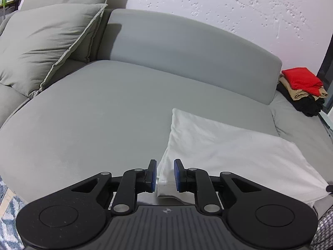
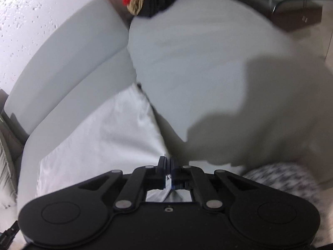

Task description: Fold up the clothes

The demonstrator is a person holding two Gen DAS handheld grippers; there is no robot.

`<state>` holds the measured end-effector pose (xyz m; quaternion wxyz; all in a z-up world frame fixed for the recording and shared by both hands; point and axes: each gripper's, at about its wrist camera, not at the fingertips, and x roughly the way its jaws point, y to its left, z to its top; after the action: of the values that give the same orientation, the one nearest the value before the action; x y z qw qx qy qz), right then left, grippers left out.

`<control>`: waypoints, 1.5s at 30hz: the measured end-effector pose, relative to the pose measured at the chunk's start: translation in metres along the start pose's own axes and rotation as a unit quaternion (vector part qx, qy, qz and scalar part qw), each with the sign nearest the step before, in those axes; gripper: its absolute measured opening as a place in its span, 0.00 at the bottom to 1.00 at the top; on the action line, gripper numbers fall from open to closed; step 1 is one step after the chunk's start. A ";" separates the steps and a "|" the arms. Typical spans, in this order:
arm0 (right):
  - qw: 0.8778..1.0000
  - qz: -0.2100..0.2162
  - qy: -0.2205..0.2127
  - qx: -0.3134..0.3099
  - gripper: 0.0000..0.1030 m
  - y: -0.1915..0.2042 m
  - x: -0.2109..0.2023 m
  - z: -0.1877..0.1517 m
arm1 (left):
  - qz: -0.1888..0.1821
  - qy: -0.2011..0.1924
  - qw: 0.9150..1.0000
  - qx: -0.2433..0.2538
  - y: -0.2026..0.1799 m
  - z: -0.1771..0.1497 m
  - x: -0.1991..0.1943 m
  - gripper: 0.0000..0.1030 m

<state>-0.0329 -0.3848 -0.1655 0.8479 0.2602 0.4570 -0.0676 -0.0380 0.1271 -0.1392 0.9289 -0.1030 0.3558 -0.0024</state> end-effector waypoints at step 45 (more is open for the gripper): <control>1.000 -0.009 0.013 -0.002 0.37 0.005 -0.013 0.007 | 0.044 0.126 0.989 0.068 -0.014 0.037 0.027 0.17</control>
<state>-0.0336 -0.3862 -0.1497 0.8418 0.2552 0.4705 -0.0703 0.0074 0.1183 -0.1271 0.8806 -0.0228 0.4733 0.0015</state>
